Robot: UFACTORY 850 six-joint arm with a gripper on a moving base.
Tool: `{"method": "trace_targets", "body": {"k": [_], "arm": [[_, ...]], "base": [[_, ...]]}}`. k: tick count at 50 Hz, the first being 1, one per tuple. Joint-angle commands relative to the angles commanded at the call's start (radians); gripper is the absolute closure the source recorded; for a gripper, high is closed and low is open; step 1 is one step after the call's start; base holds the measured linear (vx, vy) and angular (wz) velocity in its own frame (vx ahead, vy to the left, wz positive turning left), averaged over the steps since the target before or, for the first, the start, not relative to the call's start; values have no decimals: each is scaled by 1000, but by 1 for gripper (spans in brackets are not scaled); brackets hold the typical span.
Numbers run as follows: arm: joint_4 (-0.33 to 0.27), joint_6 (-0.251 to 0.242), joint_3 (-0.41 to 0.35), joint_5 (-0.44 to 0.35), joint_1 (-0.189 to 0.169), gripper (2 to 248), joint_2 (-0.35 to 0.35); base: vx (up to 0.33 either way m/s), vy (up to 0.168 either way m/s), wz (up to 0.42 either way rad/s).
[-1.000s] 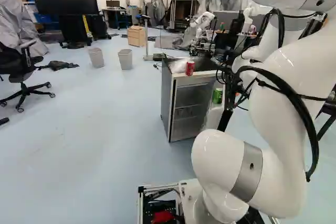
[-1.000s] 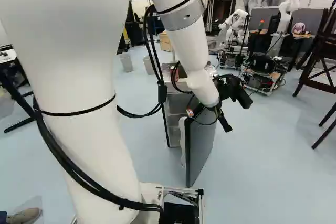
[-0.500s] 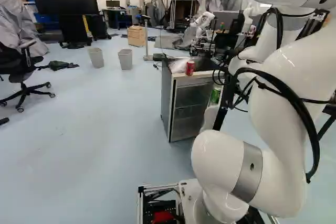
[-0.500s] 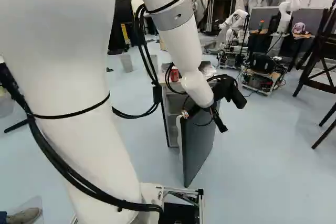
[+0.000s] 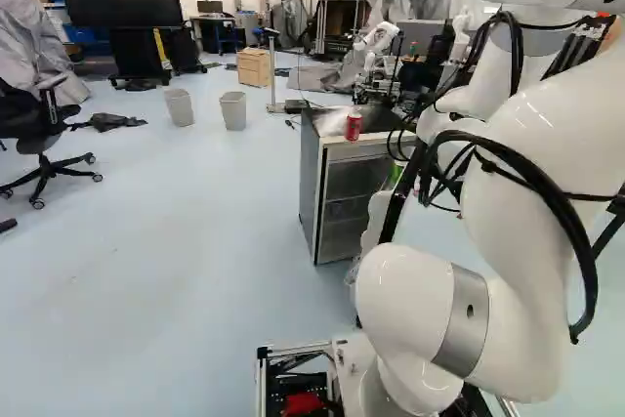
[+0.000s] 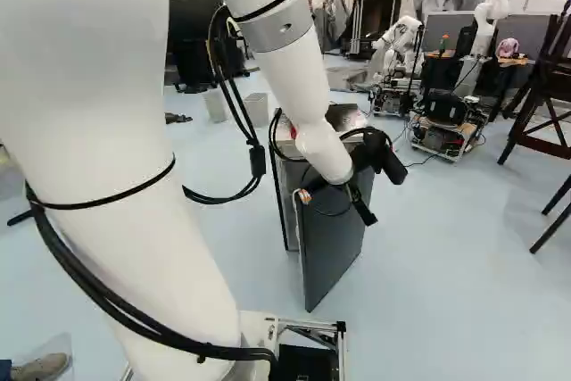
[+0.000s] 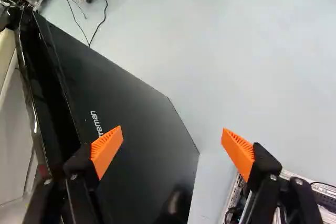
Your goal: Grab a drink from the fridge
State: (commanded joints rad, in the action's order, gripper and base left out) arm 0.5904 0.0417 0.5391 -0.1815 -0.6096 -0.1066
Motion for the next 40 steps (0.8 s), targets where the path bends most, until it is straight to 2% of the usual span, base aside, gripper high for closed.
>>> {"method": "trace_targets", "body": {"k": [40], "arm": [[-64, 0, -98, 0, 95, 3, 91]], "base": [[0, 0, 0]]}}
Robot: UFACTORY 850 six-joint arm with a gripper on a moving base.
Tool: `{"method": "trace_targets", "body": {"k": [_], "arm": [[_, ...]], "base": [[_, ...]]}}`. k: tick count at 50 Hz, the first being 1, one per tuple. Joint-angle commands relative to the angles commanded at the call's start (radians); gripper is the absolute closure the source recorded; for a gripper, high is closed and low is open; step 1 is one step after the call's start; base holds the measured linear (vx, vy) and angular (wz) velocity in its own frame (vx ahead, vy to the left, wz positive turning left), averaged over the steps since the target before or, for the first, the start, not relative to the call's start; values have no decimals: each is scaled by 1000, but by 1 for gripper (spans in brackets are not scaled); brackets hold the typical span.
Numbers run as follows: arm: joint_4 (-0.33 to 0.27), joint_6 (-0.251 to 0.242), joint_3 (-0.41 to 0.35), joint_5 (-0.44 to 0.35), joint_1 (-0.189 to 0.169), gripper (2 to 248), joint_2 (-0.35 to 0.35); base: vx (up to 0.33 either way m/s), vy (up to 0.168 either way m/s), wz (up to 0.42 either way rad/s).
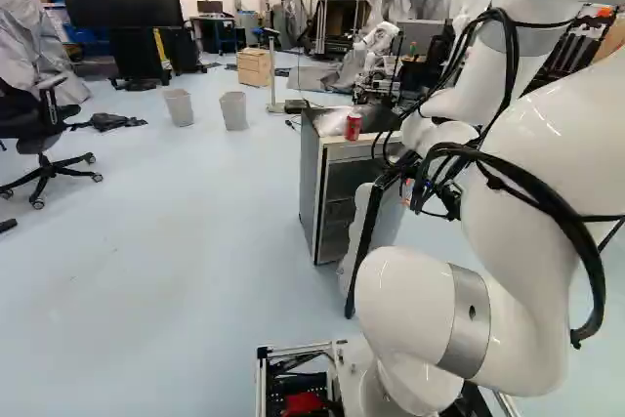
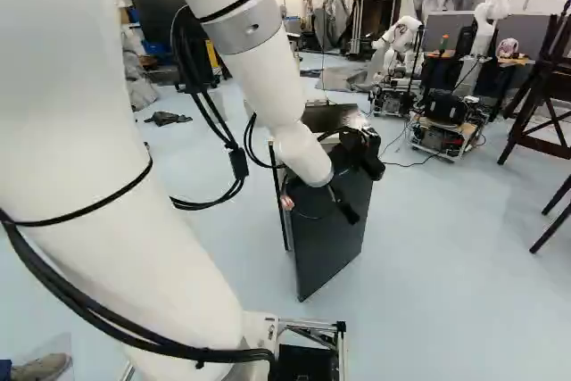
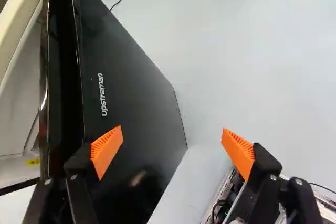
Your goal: Grab a drink from the fridge
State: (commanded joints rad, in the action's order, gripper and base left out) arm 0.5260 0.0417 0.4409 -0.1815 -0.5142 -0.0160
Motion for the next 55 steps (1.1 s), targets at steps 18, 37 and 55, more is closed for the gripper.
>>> {"method": "trace_targets", "body": {"k": [18, 37, 55], "arm": [[-44, 0, -44, 0, 52, 3, 42], [-97, 0, -88, 0, 111, 3, 86], [-166, 0, -126, 0, 173, 3, 125]], "base": [[0, 0, 0], [0, 0, 0], [0, 0, 0]]}}
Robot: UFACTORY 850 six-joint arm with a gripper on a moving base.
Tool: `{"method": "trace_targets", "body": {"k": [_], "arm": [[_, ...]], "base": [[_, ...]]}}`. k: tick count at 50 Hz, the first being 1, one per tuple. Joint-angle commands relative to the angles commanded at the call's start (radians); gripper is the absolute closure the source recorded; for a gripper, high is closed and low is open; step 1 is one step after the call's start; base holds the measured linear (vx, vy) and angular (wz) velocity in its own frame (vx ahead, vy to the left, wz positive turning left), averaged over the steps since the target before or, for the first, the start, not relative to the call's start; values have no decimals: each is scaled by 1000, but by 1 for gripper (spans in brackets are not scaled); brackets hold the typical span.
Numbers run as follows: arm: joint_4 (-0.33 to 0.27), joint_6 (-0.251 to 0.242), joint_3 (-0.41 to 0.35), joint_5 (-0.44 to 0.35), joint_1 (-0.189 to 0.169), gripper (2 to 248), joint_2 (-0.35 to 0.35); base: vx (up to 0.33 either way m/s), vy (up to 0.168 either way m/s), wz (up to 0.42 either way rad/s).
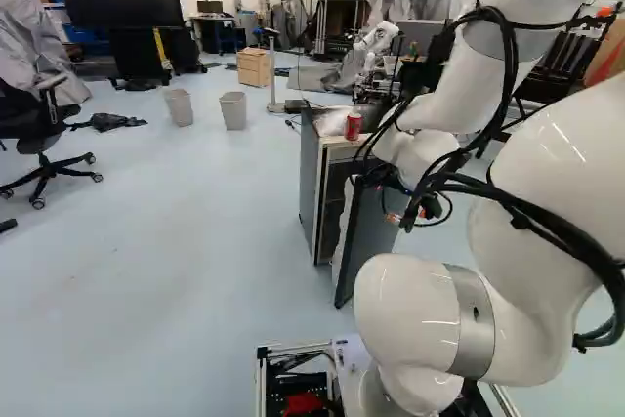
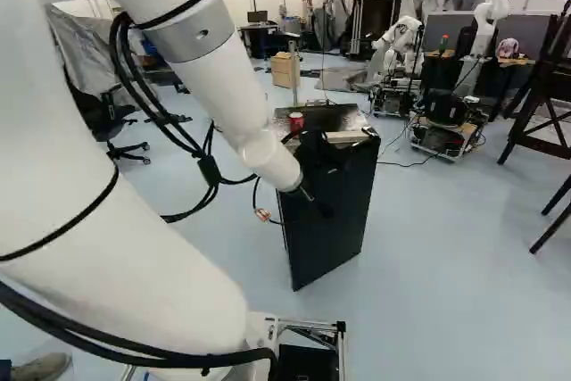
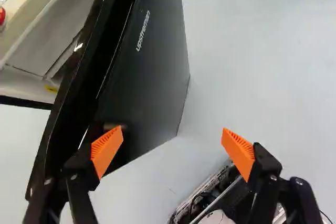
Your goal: Grab a drink from the fridge
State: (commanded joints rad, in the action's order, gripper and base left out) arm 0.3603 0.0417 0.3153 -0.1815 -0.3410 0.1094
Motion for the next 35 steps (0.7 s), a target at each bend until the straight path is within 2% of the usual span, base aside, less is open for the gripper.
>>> {"method": "trace_targets", "body": {"k": [24, 35], "arm": [[-96, 0, -26, 0, 78, 3, 28], [-125, 0, -19, 0, 98, 3, 20]], "base": [[0, 0, 0], [0, 0, 0]]}}
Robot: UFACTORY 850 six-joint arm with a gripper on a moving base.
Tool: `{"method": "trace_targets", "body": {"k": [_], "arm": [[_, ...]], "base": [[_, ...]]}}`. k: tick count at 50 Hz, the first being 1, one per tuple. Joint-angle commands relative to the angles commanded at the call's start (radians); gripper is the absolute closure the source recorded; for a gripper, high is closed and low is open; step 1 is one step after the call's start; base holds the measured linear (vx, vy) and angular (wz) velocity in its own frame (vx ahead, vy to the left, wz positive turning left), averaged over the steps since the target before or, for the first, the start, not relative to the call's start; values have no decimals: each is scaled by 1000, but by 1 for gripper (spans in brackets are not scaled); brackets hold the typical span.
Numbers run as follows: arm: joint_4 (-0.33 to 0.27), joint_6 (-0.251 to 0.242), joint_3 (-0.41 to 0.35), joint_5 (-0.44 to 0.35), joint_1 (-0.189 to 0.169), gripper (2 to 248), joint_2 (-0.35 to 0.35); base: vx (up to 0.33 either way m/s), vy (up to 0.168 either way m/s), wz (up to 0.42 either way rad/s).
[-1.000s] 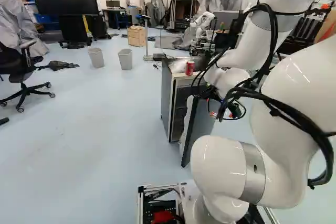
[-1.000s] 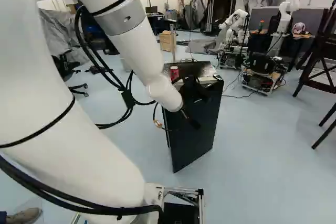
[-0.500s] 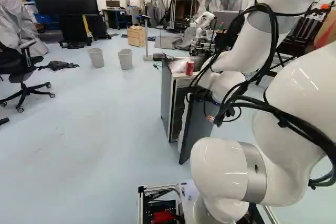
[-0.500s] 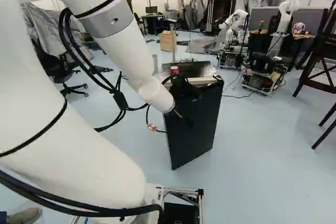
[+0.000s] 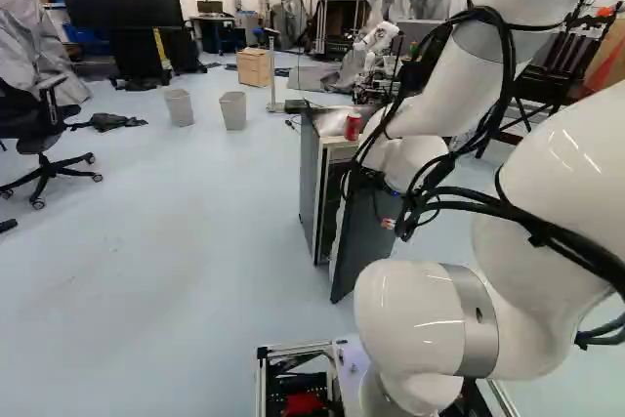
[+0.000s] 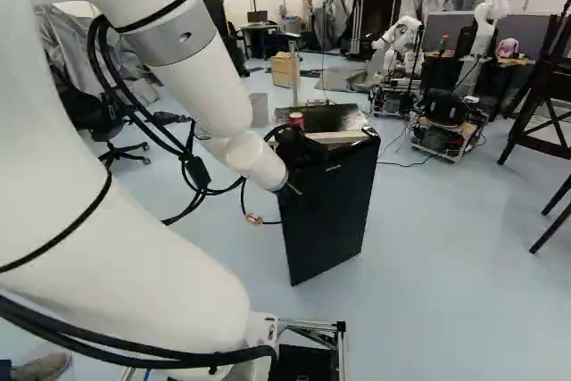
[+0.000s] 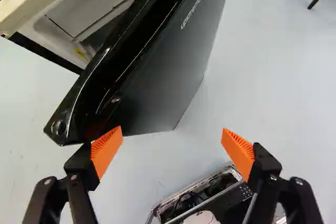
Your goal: Grab a drink from the fridge
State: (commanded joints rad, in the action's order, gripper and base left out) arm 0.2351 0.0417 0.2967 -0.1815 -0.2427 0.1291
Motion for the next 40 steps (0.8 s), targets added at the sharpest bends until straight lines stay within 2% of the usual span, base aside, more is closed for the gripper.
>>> {"method": "trace_targets", "body": {"k": [40], "arm": [[-5, 0, 60, -19, 16, 3, -63]], "base": [[0, 0, 0]]}}
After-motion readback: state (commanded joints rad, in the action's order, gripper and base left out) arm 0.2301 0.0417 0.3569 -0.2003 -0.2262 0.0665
